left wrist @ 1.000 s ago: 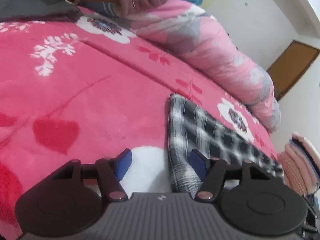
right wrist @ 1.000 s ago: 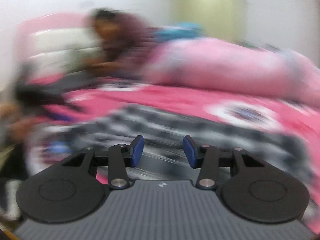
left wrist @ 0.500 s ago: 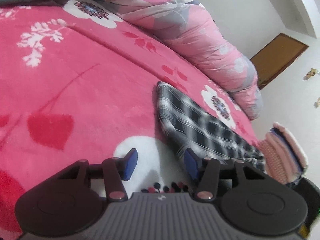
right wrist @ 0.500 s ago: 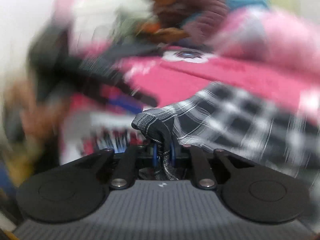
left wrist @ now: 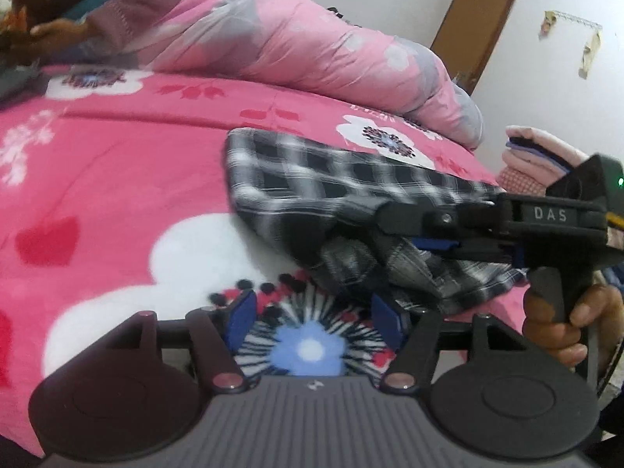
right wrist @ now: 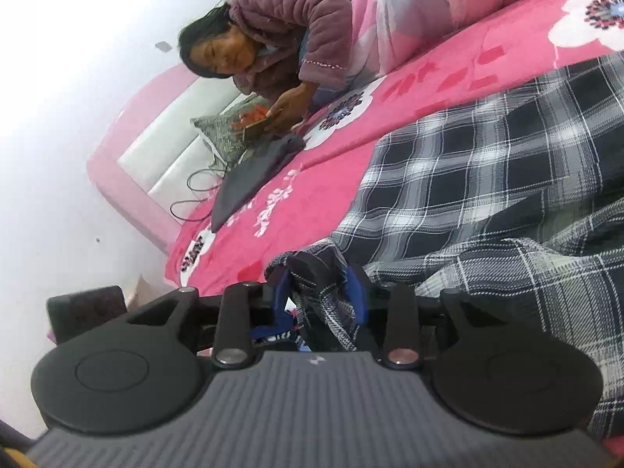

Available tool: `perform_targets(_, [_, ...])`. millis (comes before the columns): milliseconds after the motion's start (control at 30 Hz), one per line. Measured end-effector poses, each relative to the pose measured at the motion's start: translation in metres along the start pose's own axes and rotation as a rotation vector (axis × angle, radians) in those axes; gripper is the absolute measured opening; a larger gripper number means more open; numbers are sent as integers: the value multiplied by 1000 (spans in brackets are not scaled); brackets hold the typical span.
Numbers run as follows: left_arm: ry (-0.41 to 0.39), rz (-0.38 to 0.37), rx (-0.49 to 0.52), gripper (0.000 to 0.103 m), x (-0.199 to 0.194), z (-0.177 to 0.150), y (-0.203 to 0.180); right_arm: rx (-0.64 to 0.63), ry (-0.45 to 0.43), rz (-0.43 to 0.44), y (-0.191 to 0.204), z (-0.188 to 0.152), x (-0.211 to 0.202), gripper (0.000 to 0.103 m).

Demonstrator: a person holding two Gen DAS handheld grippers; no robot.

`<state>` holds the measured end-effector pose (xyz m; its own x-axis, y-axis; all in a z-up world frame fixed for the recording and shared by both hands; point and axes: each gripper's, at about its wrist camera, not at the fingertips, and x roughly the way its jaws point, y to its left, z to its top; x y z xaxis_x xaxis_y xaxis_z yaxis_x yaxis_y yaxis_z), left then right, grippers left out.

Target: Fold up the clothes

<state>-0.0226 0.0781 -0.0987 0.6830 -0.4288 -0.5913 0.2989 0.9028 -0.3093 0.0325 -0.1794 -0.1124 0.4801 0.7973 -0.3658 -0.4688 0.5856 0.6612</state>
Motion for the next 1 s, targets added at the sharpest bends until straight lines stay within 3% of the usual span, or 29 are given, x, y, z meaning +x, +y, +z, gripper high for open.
perform_targets(167, [-68, 128, 34, 65, 3, 1, -20, -55, -30, -30, 6, 1, -5, 33])
perform_targets(300, [-83, 160, 41, 65, 5, 2, -31, -67, -48, -52, 6, -5, -7, 35])
perform_targets(433, [-103, 138, 17, 65, 2, 1, -34, -73, -62, -75, 4, -10, -8, 37])
perform_targets(633, [-123, 170, 6, 65, 0, 2, -27, -131, -62, -104, 8, -14, -8, 37])
perform_targets(700, [-120, 175, 1, 59, 1, 1, -24, -163, -64, -118, 11, -16, -9, 37])
perform_targets(833, [-87, 169, 71, 56, 1, -7, -27, -185, -80, -135, 12, -17, -12, 37])
perform_targets(1000, [-103, 182, 41, 56, -3, -9, -20, -307, -51, -189, 19, -18, -3, 38])
